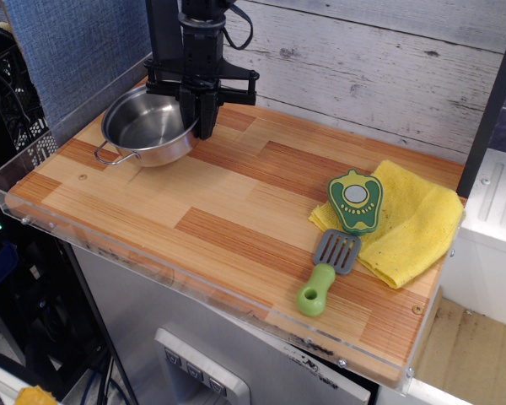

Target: Move silver pot to top left corner of table.

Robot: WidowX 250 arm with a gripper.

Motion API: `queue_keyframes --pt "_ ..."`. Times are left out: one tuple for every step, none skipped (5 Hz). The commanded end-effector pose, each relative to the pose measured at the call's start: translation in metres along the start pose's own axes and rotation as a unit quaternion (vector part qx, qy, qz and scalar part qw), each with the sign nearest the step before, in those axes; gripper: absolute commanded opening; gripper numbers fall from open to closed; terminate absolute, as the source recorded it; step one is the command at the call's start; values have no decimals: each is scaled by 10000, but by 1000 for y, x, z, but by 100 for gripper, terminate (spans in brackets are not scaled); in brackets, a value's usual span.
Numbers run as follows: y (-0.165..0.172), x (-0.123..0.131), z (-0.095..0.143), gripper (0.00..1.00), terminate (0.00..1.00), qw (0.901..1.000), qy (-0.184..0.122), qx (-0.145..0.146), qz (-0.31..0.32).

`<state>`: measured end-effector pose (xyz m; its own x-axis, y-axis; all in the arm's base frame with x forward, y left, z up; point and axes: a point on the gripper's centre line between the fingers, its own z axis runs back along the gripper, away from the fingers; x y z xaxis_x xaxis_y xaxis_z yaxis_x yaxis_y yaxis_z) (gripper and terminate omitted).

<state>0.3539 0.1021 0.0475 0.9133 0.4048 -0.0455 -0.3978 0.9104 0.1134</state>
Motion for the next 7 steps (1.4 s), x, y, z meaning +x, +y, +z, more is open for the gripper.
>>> queue_keyframes --pt "14 23 17 0 0 9991 -387 33 163" --pt "18 31 14 0 0 9989 -418 -18 197" --pt "20 35 11 0 0 9982 -532 -265 38" --pt "18 33 6 0 0 9974 -572 -433 -79" --pt "15 30 1 0 0 9964 -604 -565 -170" --pt "12 27 -3 0 0 9969 -561 -514 -196" --pt "11 26 -7 100 0 9974 -497 -424 -295"
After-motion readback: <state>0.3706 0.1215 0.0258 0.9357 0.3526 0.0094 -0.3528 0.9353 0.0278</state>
